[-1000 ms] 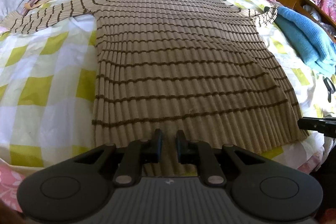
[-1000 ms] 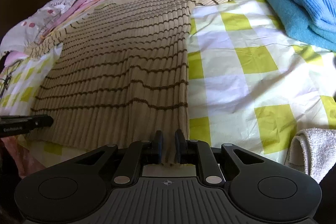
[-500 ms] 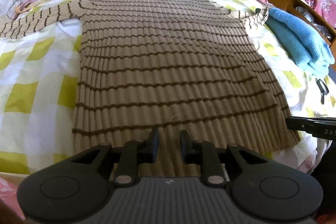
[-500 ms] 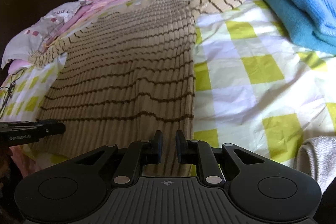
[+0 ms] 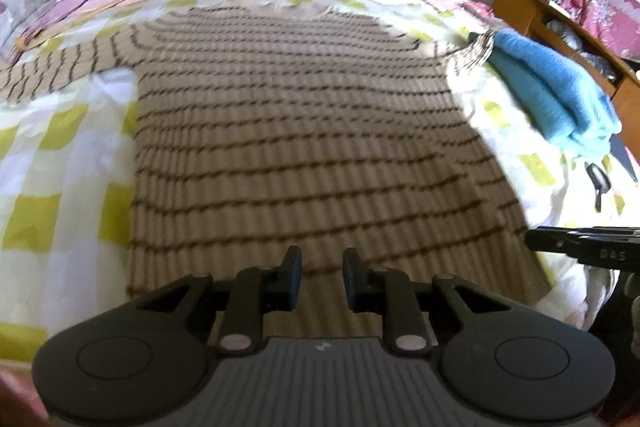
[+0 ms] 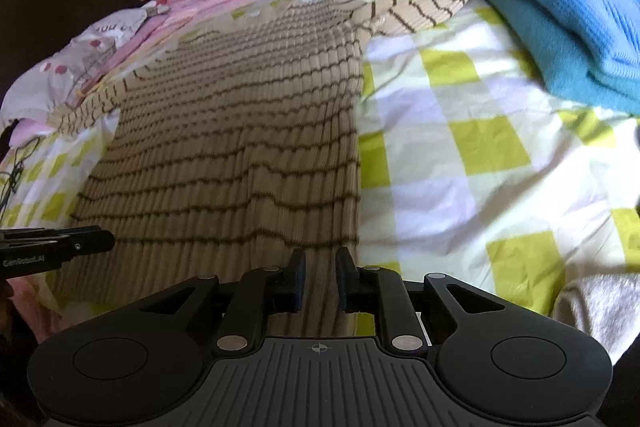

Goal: Fold small clothes

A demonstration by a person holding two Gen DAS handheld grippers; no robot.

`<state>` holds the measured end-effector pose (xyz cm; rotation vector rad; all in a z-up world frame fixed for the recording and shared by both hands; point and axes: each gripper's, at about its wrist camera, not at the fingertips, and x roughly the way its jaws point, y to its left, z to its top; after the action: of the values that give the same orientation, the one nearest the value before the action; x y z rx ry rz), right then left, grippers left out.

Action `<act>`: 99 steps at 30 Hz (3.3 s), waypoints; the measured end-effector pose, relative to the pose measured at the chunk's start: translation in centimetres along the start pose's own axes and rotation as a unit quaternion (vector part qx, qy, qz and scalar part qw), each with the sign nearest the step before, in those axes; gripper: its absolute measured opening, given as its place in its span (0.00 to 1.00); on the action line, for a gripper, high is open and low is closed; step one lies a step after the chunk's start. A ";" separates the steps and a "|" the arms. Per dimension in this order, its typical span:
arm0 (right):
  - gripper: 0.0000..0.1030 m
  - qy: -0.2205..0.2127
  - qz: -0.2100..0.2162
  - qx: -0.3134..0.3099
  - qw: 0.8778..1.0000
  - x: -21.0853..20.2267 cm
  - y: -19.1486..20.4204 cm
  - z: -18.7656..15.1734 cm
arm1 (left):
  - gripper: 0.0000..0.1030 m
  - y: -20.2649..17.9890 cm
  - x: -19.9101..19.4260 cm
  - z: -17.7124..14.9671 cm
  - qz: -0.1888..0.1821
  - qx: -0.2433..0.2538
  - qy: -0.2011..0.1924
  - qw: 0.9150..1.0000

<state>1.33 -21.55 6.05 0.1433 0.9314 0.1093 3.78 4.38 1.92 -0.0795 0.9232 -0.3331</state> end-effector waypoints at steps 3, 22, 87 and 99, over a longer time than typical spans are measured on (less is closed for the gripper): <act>0.20 0.002 -0.001 0.003 1.000 0.6 -0.3 0.5 | 0.27 -0.7 1.1 0.5 -0.013 0.002 0.004 1.000; 0.20 -0.033 -0.041 0.035 0.998 3.2 -3.9 10.4 | 0.27 -3.6 7.4 7.4 -0.089 0.026 -0.011 0.996; 0.36 -0.095 -0.026 -0.257 0.961 11.9 10.9 16.6 | 0.40 7.6 6.2 8.2 -0.037 -0.060 -0.093 0.993; 0.08 -0.029 -0.094 -0.164 0.982 20.1 11.0 23.0 | 0.40 8.8 5.7 8.8 -0.035 -0.066 -0.110 0.991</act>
<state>31.36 -9.32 5.59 -0.2454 0.8519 0.0808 16.09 10.25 0.98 -0.2651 0.7245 -0.3207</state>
